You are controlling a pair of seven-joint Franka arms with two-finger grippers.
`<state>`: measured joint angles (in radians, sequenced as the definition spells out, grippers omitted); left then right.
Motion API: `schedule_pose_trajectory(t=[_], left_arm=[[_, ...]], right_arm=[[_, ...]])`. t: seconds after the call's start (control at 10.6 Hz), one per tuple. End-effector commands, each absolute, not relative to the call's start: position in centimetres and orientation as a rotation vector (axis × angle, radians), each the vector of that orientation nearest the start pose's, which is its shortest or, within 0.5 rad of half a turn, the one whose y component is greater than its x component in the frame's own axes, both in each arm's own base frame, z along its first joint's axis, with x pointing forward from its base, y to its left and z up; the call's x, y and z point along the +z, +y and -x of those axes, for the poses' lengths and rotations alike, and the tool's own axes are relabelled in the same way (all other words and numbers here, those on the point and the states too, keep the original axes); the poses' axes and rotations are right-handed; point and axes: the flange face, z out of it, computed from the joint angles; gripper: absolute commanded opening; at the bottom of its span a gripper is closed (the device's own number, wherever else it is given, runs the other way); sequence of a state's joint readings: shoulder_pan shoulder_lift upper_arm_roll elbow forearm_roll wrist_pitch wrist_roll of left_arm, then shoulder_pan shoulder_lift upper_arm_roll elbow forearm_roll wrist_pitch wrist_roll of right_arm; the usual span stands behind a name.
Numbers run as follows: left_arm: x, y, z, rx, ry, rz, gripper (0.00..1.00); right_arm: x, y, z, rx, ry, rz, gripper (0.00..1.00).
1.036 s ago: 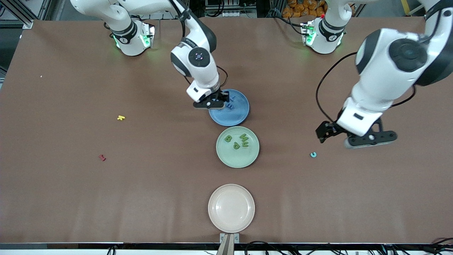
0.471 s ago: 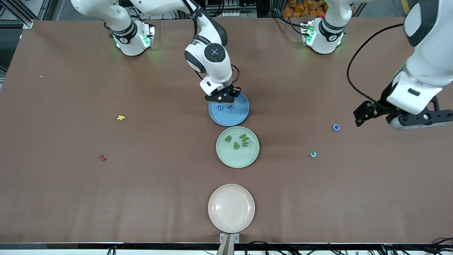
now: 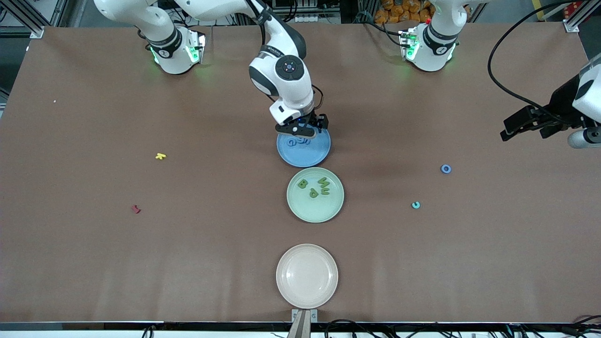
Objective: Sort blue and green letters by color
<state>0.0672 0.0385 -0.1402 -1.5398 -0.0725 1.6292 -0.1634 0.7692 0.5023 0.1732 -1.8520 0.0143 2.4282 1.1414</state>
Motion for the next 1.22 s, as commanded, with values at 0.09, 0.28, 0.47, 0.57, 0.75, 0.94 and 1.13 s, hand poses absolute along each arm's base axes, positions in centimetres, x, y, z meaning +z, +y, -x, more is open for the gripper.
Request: schedule_pose_trajectory(t=[0.09, 0.28, 0.47, 0.57, 0.75, 0.94, 1.13], left_arm=[[61.9, -4.3, -57.3, -0.032, -0.082, 3.182, 1.00], [62.8, -4.9, -56.8, -0.059, -0.069, 3.176, 1.00], [62.9, -5.0, -56.5, -0.052, -0.071, 3.173, 1.00], [62.8, -5.2, -56.4, -0.048, -0.066, 3.166, 1.00], [62.7, -6.0, -56.3, -0.045, -0.037, 3.166, 1.00], [62.5, -6.7, -56.2, -0.038, -0.018, 3.166, 1.00], [62.8, -6.5, -56.1, -0.055, -0.022, 3.163, 1.00]], right_arm=[[30.0, 45.4, -45.8, 0.055, 0.457, 3.010, 1.00], [31.6, 40.1, -49.9, 0.064, 0.549, 3.011, 1.00], [32.2, 32.3, -54.4, 0.119, 0.539, 3.037, 1.00], [33.0, 28.9, -56.2, 0.105, 0.518, 3.036, 1.00], [33.9, 21.8, -59.3, 0.076, 0.565, 3.019, 1.00], [34.6, 15.3, -61.4, 0.036, 0.568, 3.022, 1.00], [35.5, 8.4, -62.8, -0.018, 0.550, 3.054, 1.00]])
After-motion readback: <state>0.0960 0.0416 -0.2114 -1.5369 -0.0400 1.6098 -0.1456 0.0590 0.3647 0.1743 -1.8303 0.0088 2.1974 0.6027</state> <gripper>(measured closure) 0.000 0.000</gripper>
